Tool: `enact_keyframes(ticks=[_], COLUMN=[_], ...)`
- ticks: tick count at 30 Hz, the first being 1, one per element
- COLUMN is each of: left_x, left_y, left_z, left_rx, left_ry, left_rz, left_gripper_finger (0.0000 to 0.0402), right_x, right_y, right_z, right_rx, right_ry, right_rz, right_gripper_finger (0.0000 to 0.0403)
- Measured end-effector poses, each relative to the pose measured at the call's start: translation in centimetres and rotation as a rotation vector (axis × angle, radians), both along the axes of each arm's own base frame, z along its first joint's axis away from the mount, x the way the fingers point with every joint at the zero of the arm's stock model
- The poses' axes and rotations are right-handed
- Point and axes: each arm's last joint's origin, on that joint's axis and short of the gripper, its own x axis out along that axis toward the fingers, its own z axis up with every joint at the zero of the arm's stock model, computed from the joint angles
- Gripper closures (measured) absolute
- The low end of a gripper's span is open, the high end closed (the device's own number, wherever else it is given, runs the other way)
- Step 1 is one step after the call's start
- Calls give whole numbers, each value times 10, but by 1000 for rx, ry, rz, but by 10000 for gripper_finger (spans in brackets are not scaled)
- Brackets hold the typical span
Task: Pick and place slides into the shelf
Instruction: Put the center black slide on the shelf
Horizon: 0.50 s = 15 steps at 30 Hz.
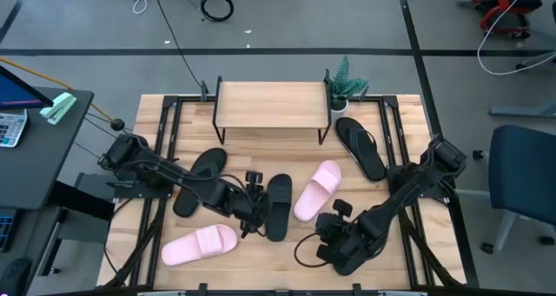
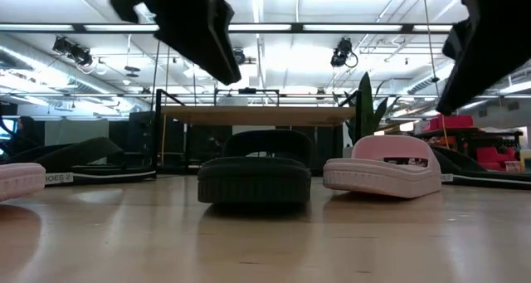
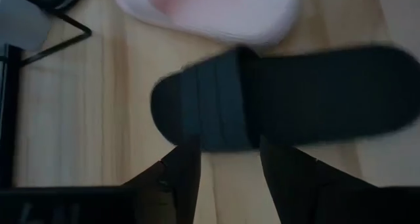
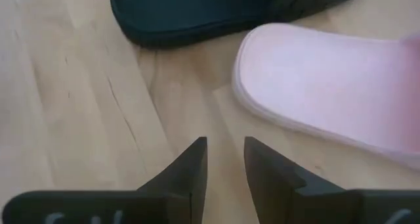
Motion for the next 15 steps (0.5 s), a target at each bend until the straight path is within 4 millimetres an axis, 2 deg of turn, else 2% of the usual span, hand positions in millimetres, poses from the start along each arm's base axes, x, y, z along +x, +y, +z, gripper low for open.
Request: enact_keyframes(ticks=[6,10,15], left_x=[-3,-7,-5], left_y=[8,-5,-20], left_z=[-3,-7,-15], left_rx=[-33,-82,-86], left_ry=[34,65,57], left_rz=[96,56,9], left_gripper_finger=[255,265,273], right_x=[-1,-6,-16], right_y=[-2,2,3], right_z=[10,7,2], right_rx=[95,169,147], right_ry=[-23,50,111], right_rz=[-70,-72,-105], right_gripper_finger=[295,296,300])
